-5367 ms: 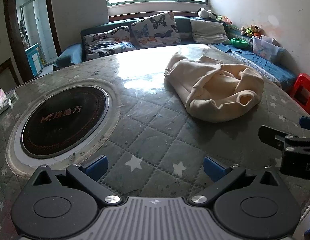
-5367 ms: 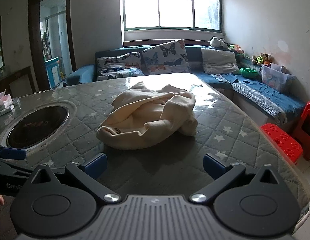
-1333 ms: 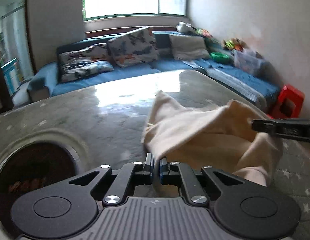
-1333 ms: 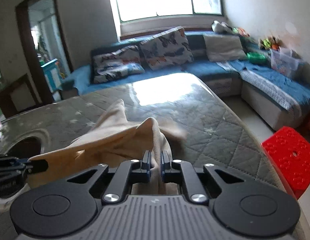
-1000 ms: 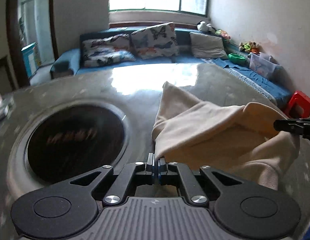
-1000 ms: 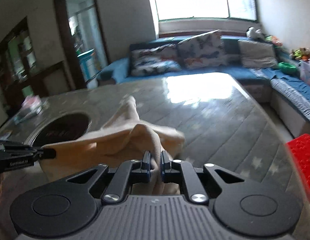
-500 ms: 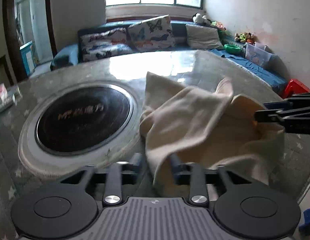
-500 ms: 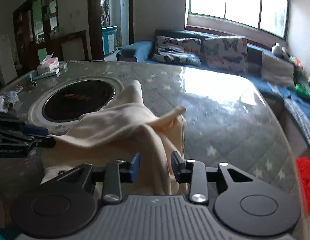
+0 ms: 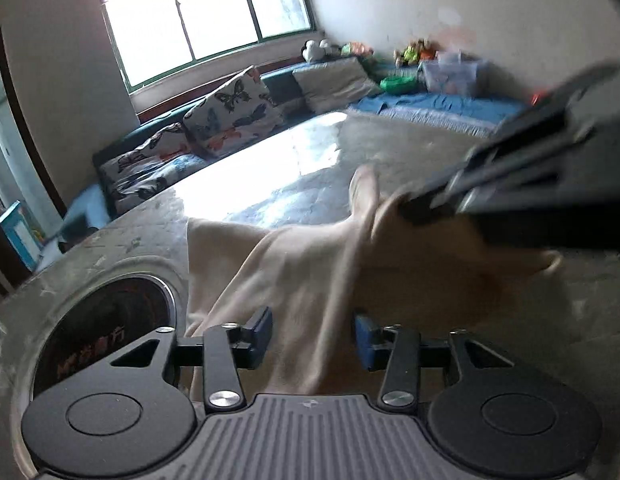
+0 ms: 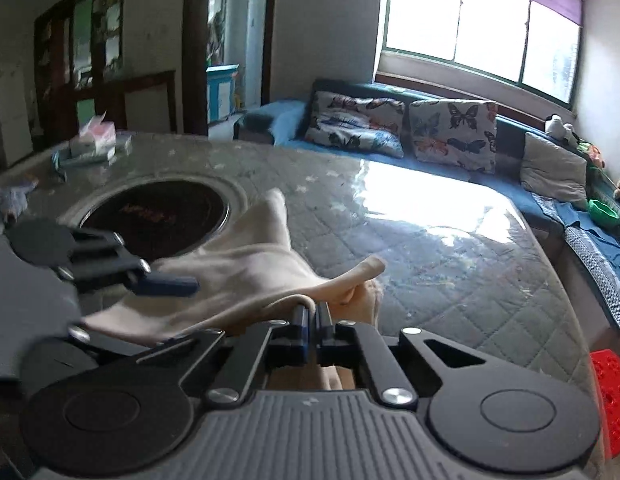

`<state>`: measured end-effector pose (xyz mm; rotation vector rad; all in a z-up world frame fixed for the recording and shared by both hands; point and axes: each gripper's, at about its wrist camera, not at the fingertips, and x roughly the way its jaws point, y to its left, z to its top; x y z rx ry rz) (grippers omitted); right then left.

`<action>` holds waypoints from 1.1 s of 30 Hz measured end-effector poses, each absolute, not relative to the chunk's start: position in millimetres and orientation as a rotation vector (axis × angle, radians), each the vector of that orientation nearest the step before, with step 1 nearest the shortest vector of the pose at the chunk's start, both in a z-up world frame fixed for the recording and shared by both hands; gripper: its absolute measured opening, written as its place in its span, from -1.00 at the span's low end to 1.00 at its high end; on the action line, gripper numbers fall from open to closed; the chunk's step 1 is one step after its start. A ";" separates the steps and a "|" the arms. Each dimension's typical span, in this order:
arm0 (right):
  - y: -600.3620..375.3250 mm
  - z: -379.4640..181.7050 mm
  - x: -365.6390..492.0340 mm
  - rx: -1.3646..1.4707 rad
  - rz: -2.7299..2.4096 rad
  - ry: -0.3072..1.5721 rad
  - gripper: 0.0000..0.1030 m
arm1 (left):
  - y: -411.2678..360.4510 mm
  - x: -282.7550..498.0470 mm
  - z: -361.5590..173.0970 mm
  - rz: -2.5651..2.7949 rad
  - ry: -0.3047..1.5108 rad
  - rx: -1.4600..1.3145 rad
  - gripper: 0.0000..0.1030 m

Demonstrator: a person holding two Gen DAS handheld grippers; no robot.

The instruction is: Fold clothes

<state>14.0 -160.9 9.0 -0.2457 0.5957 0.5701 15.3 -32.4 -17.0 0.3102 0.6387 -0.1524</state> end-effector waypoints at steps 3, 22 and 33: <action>-172.8 16.5 14.0 -0.198 0.543 0.572 -0.96 | -22.7 18.0 -19.5 -0.133 0.645 0.299 -0.81; -284.4 3.4 31.6 -0.003 0.116 0.637 -0.18 | 136.5 -32.1 -6.1 0.223 0.717 -0.087 -0.93; -313.0 -14.7 42.6 0.179 0.034 0.696 0.25 | 159.7 -69.3 -16.4 0.305 0.782 -0.188 -0.92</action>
